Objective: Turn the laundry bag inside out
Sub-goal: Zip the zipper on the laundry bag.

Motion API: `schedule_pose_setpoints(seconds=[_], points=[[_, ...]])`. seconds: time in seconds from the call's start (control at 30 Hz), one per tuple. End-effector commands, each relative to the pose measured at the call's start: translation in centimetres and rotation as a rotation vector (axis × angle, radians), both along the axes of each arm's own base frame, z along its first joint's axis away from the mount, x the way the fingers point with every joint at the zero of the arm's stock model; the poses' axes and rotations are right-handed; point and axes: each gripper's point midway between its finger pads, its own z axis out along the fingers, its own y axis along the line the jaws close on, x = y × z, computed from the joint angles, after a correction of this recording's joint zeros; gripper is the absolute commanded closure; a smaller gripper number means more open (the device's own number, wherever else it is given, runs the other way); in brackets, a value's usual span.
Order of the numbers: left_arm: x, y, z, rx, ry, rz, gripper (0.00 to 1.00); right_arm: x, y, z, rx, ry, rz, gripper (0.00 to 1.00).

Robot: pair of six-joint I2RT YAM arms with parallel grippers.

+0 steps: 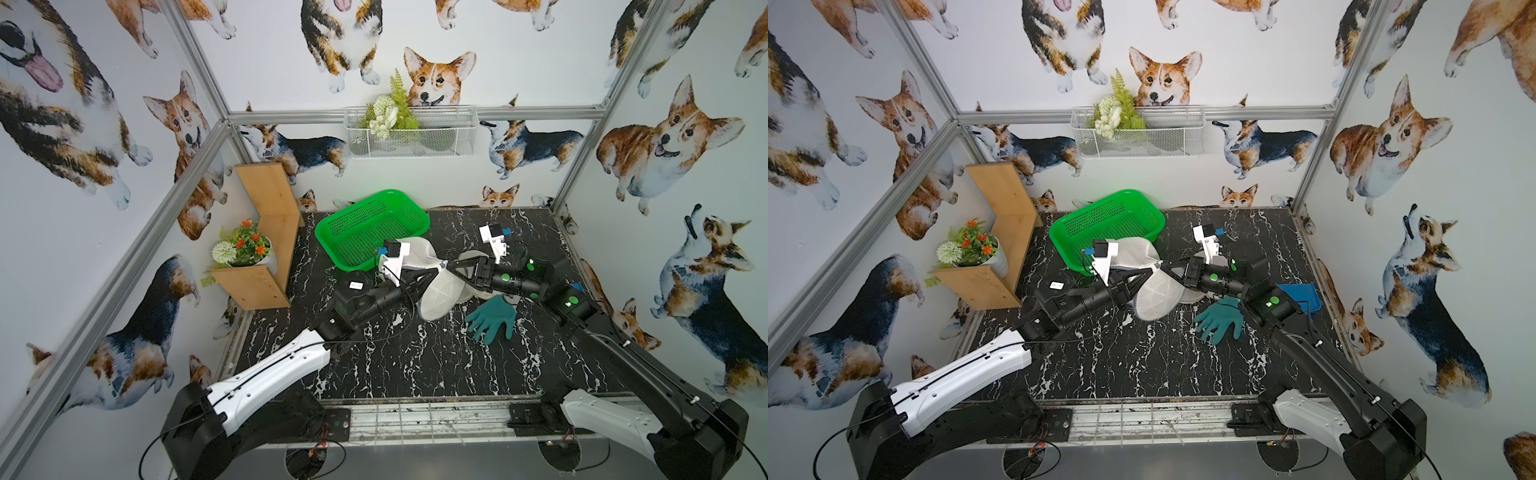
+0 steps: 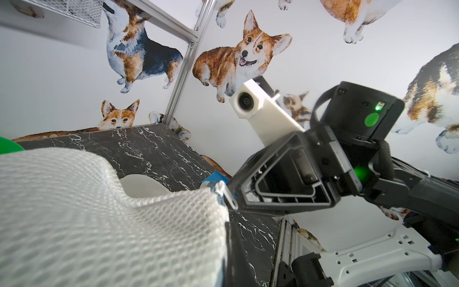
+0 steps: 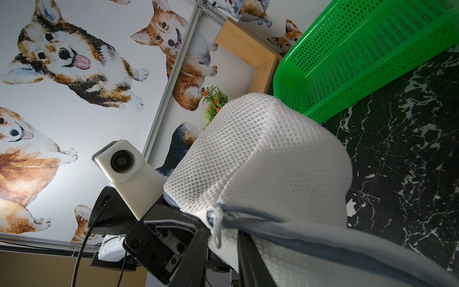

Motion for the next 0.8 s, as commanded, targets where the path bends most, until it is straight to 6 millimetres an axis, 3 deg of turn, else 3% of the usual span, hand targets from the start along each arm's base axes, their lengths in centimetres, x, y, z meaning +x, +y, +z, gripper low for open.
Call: schedule_pose_setpoints(seconds=[0.0, 0.47, 0.77], points=[[-0.39, -0.09, 1.87, -0.038, -0.058, -0.020, 1.00, 0.53, -0.07, 0.11, 0.000, -0.014, -0.025, 0.73], [-0.09, -0.44, 1.41, -0.006, -0.048, -0.023, 1.00, 0.86, 0.70, 0.04, -0.040, -0.026, -0.029, 0.74], [-0.07, -0.30, 1.31, 0.001, -0.046, -0.015, 1.00, 1.47, -0.12, -0.51, -0.090, -0.024, -0.091, 0.97]])
